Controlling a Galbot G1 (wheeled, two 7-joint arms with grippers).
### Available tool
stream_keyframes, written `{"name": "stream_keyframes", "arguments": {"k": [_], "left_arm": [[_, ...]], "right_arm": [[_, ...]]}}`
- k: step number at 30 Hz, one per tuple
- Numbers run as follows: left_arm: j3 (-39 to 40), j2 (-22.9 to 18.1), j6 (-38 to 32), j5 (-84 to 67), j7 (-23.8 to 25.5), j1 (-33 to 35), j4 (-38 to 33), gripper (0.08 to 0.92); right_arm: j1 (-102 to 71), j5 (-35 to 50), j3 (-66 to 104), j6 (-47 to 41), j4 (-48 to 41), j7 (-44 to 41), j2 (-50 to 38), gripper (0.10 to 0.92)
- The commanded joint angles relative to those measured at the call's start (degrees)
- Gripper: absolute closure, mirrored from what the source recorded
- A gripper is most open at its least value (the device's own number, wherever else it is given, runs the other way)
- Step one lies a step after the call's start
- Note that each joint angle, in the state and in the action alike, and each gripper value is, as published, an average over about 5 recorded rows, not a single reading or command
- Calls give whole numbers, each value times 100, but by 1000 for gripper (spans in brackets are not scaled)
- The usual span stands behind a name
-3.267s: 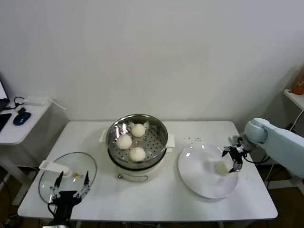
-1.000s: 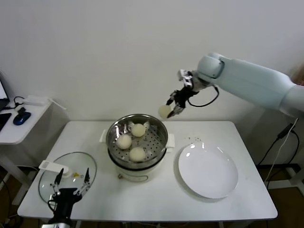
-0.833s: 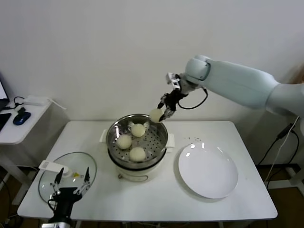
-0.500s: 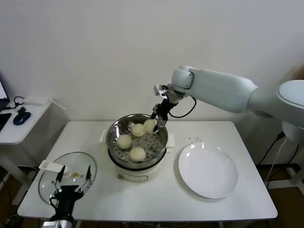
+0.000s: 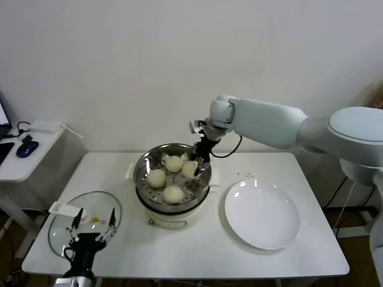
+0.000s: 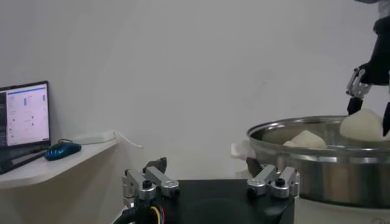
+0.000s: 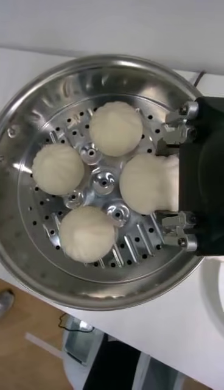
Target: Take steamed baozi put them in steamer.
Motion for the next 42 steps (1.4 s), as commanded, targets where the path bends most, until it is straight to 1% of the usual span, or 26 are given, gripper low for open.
{"name": "stream_keyframes", "arguments": {"k": [1,14,19,22,25,28,31,36,42], "left_arm": [[21,-23,2,14,-3,-9,6,177],[17,-10,-5,-6,-2,-8,32,177],[16,-12,-7,-7,-2,-8,34,177],[8,-10,-12,-10,-2,-4,39,177],[5,-9,-13,-10,-3,-1,37,177],[5,-12,-10,-10,-4,1,24,177],[4,-11,-8,-11,-4,4,15,177],[4,-9,-1,-16,-4,-4,8,177],[-9,-2,4,-26,-6,-19,-14,177]], "right_arm": [[-111,-63,-165,8,-36,-9,79,431],[-260,-234,-66,48,-210,33,139,431],[-303,-283,-31,86,-278,38,188,419],[-308,-303,-13,98,-289,12,206,374],[-279,-278,23,107,-312,-48,233,292],[-200,-186,54,123,-323,-122,243,227],[-23,22,59,129,-270,-217,202,206],[326,367,58,113,28,-314,-67,203],[455,387,490,66,473,-162,-869,203]]}}
